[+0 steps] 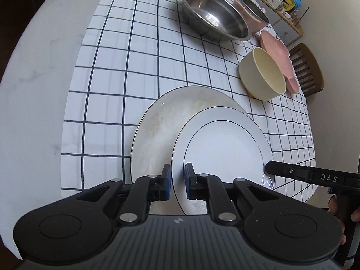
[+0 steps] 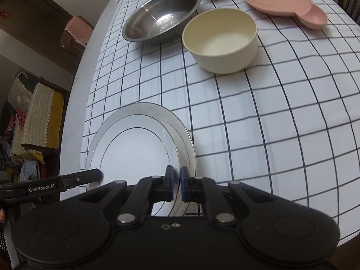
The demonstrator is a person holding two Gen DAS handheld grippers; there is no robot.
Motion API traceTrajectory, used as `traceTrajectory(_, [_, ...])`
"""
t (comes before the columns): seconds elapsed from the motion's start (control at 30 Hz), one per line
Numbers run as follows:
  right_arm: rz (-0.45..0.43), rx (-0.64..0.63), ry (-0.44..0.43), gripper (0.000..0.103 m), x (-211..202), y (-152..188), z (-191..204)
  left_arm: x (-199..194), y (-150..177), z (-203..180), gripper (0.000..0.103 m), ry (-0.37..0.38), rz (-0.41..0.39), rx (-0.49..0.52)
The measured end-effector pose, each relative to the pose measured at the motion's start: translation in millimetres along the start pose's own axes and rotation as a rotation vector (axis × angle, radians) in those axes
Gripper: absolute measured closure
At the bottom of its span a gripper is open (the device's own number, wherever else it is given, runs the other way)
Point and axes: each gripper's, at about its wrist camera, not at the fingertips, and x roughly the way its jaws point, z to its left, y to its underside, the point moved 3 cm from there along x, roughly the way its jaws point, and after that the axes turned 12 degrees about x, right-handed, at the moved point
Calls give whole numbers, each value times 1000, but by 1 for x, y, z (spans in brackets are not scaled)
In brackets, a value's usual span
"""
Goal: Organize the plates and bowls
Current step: 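Carry the small white plate and lower it onto the large plate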
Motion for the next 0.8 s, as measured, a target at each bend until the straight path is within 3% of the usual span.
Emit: traceTrajectory(0.8, [12, 16, 5, 97, 17, 2, -6, 15, 2, 13, 92, 27, 5, 4])
